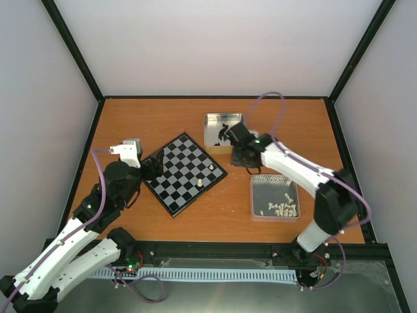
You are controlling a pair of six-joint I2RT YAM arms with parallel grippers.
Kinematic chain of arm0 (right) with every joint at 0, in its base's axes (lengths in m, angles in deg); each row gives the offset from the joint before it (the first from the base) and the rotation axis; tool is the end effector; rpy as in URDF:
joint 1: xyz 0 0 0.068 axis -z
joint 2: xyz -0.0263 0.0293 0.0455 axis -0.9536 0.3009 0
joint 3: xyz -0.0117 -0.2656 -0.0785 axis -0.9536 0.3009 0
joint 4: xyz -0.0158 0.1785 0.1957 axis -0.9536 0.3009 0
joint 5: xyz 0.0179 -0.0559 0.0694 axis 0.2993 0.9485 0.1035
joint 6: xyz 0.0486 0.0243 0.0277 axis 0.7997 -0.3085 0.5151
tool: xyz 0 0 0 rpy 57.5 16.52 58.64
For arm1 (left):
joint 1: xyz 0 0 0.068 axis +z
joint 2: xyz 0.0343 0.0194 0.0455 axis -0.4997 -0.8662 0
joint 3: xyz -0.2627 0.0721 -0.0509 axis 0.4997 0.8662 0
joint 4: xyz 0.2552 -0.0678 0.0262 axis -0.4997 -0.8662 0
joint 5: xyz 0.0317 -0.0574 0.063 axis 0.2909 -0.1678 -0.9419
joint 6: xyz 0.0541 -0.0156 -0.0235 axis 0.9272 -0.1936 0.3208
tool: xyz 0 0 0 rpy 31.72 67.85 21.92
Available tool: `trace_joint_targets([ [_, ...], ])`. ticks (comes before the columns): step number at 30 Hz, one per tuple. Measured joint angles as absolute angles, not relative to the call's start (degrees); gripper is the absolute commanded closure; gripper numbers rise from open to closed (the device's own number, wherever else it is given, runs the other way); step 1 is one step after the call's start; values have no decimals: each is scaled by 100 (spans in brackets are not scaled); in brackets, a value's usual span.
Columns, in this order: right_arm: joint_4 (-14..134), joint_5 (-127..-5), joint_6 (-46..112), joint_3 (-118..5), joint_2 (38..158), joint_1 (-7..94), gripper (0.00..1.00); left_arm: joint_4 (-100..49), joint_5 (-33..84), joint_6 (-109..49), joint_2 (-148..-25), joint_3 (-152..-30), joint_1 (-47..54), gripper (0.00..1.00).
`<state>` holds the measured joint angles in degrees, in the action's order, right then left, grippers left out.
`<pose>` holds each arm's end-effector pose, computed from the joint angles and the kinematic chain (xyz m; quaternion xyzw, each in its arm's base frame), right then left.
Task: Set up the chess pieces on the board
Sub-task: Pick up the chess piece from the storage box.
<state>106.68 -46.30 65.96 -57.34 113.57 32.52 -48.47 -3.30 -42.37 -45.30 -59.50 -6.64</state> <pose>0.2760 0.2184 0.2424 0.0191 0.9741 0.0450 0.2208 0.1317 -0.0779 0.3235 -0.0243 0.7860 -0.1834 0.5898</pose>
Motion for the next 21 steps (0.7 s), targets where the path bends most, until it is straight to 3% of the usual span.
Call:
trace_joint_targets([
  [8,10950,-4057,7386,-3408,9515,4124,69,-4843,-249,-4237,-4533,-5908,-664,19],
  [15,11160,-4009,7630,-2549,9399,4472,55,-4843,-197,-4237,-4609,-5900,-662,19],
  [21,11123,-3854,7716,-2352,9539,4587,54,-4840,-179,-4237,-4648,-5893,-660,19],
])
